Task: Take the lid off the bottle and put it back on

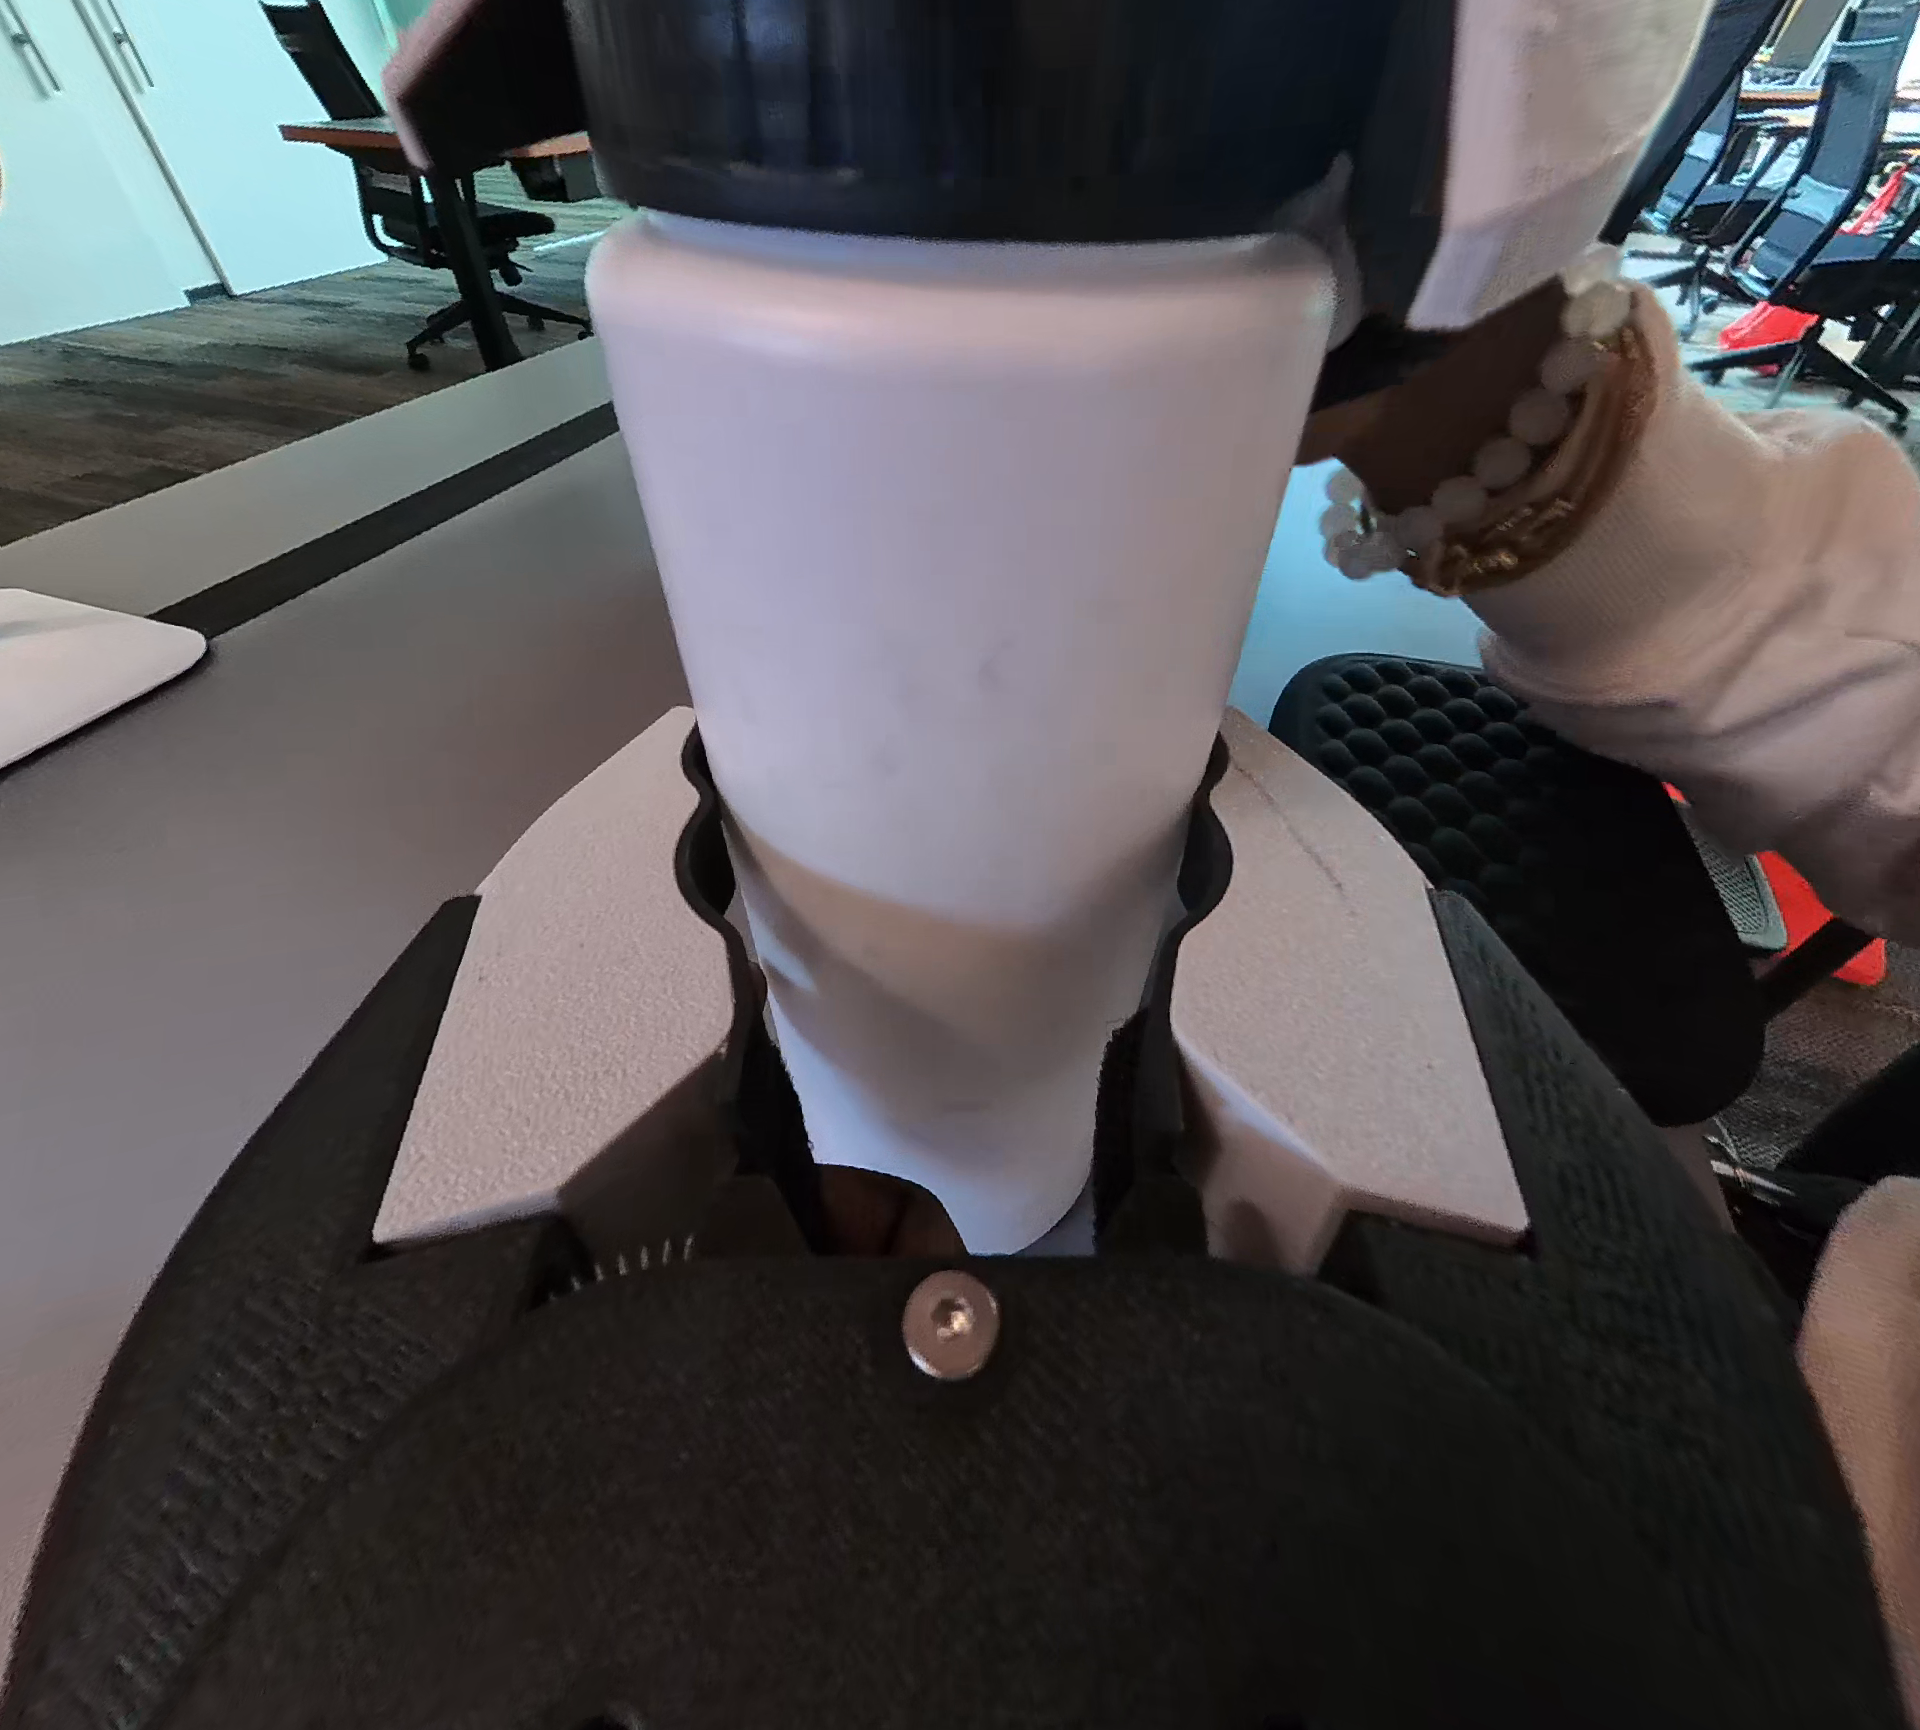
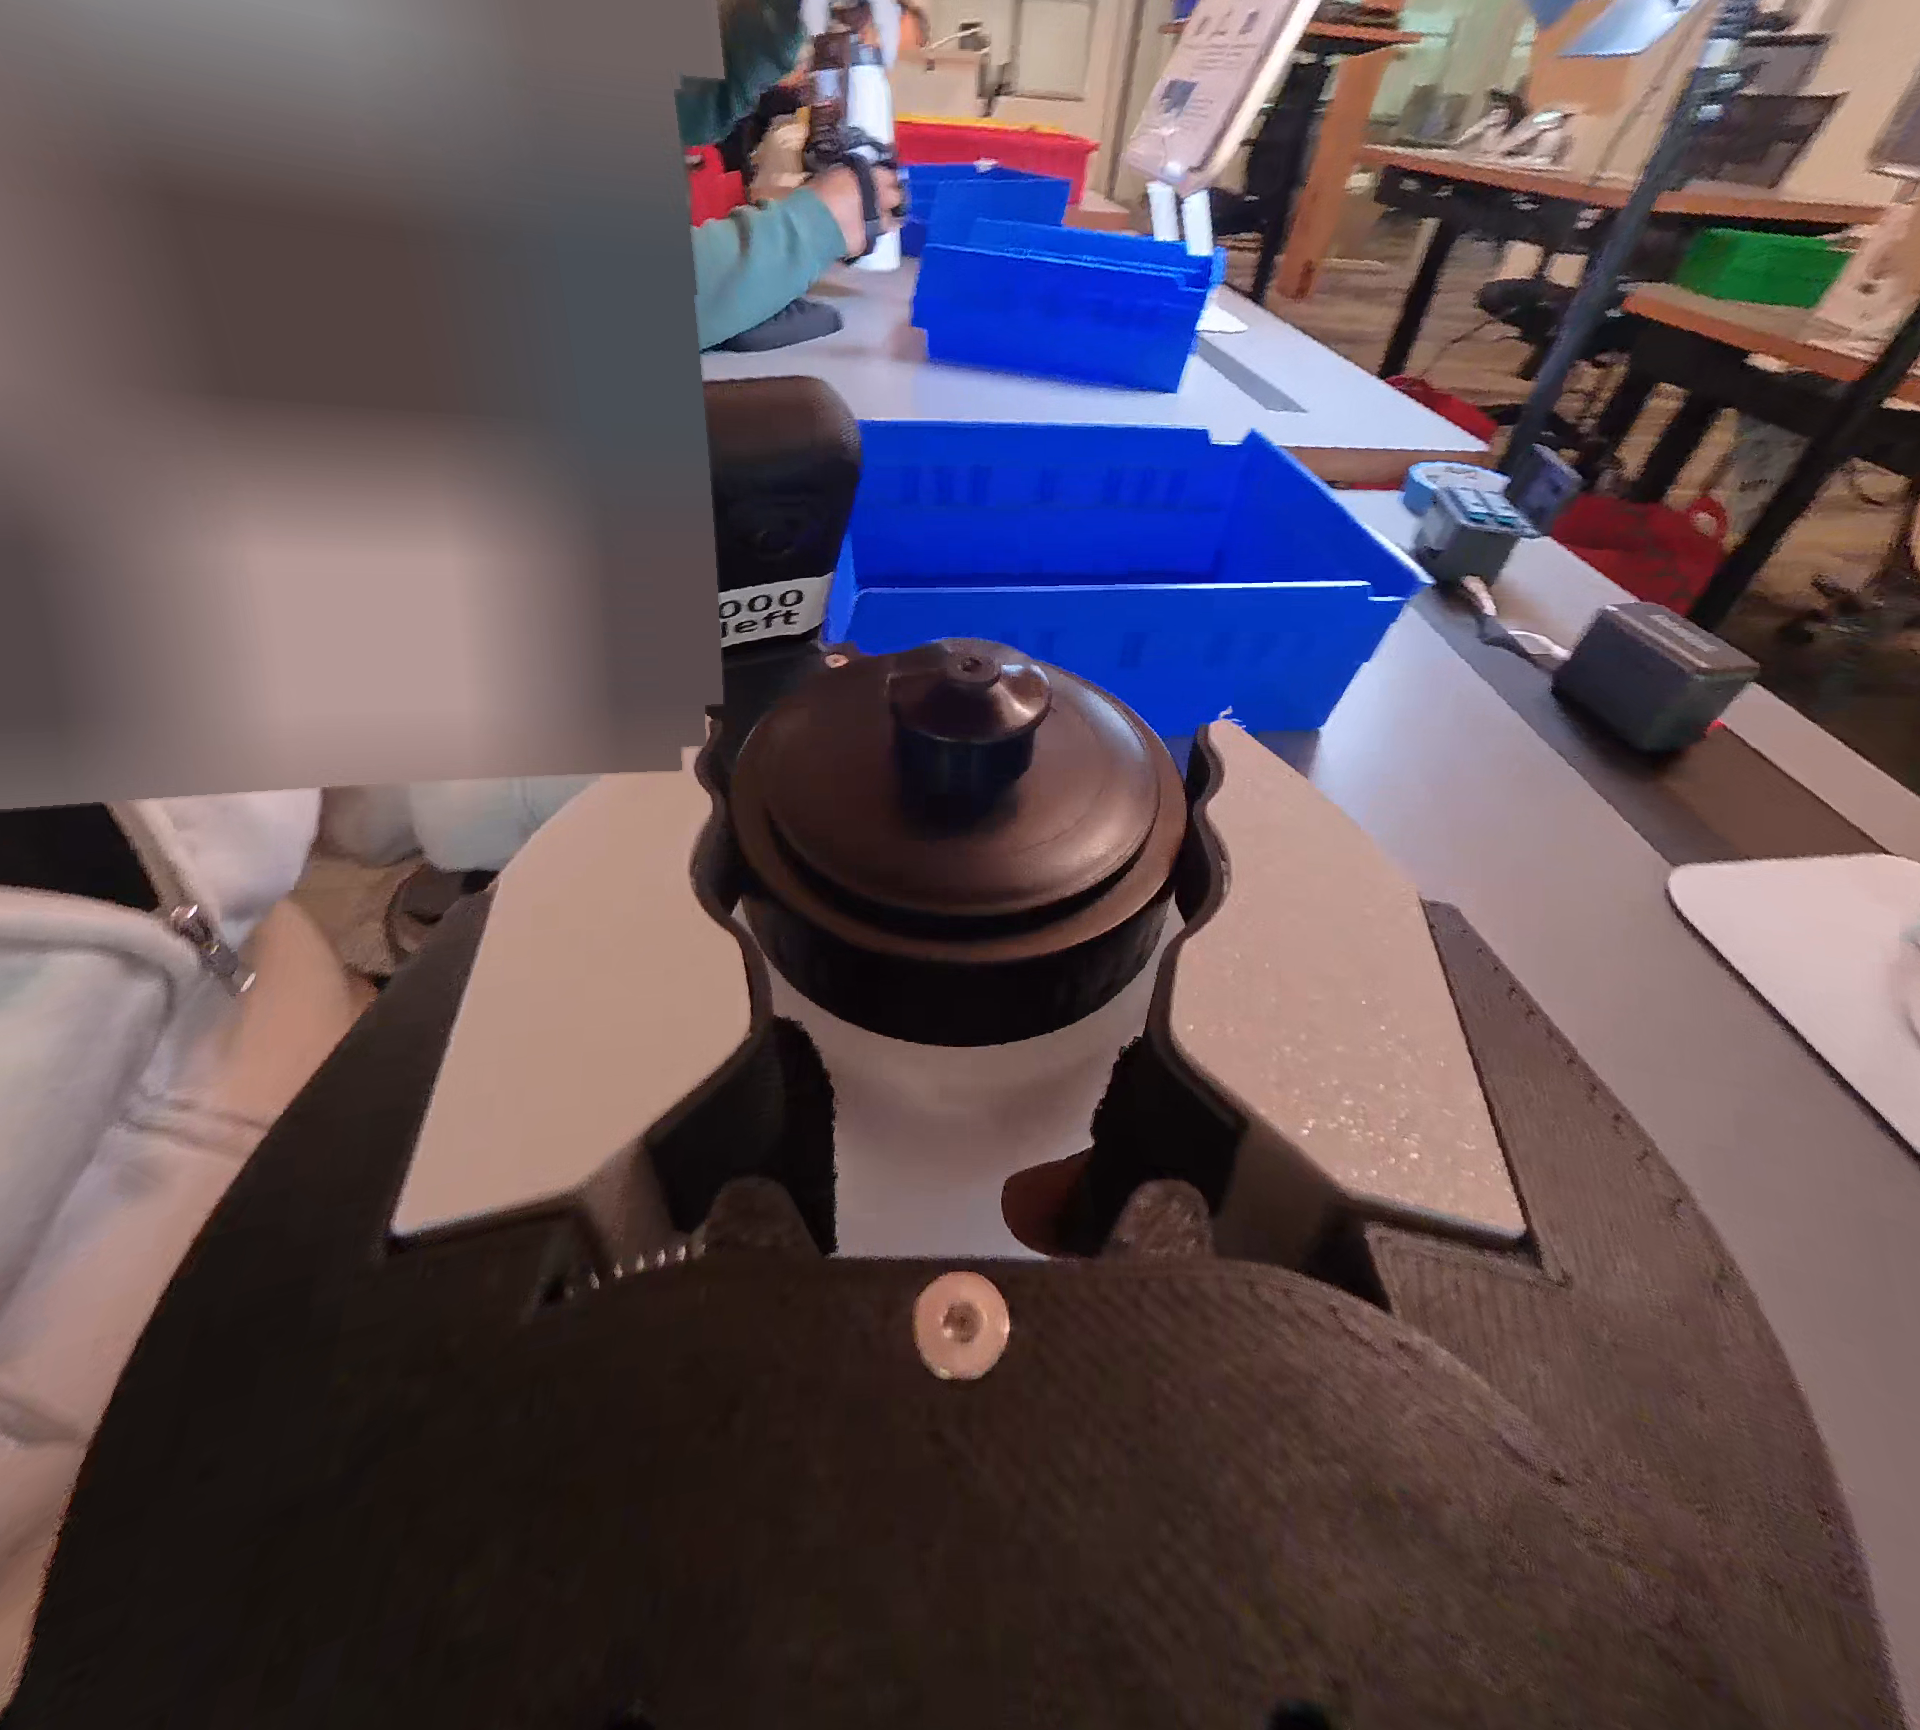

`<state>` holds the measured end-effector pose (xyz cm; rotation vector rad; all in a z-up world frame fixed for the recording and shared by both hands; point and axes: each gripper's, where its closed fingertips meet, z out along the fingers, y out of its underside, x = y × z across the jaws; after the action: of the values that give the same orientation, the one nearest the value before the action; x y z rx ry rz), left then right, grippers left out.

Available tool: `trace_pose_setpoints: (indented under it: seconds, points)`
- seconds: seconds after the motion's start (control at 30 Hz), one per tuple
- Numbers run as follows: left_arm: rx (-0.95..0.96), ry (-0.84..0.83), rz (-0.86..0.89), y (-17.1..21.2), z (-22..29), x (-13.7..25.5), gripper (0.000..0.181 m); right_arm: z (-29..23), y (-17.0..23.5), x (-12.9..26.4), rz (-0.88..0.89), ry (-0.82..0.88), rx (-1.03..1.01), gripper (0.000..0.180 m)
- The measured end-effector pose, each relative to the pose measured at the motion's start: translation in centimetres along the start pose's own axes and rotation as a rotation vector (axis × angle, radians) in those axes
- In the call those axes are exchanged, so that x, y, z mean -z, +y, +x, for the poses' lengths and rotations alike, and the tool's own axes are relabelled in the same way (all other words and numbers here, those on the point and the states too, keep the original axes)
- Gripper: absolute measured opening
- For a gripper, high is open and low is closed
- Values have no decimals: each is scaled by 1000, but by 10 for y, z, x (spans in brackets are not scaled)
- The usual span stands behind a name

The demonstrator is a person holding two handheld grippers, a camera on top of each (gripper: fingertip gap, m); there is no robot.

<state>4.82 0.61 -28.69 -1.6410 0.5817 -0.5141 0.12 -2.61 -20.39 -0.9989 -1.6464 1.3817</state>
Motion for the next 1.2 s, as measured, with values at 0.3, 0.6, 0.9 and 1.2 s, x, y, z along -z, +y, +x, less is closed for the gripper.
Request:
trace_pose_setpoints:
  seconds: [0.3,0.6,0.9,1.2]
  points:
    - [-8,2,-26,2,-1,2,86,15,3,5,-9,488,-126,78]
    - [-26,43,-12,2,1,2,86,19,9,5,-87,650,-114,84]
    - [-29,63,2,2,2,1,86,17,8,1,-87,552,-79,88]
    - [-24,71,4,2,2,3,86,16,6,-1,-83,508,-59,87]
